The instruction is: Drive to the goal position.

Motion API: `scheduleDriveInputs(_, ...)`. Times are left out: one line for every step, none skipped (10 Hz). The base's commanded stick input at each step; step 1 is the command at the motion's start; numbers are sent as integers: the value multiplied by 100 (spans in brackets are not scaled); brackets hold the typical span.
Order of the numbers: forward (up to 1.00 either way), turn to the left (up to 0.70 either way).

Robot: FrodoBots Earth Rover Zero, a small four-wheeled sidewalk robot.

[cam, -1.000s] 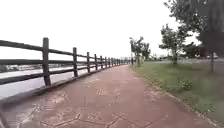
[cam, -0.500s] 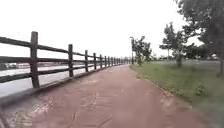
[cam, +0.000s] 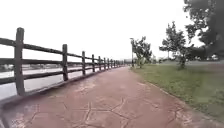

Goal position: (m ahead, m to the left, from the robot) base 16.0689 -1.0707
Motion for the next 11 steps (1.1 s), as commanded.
scheduleDriveInputs(100, 0)
scheduleDriveInputs(100, 0)
scheduleDriveInputs(100, 0)
scheduleDriveInputs(100, 0)
scheduleDriveInputs(100, 0)
scheduleDriveInputs(100, 0)
scheduleDriveInputs(100, 0)
scheduleDriveInputs(100, 0)
scheduleDriveInputs(100, 0)
scheduleDriveInputs(100, 0)
scheduleDriveInputs(100, 0)
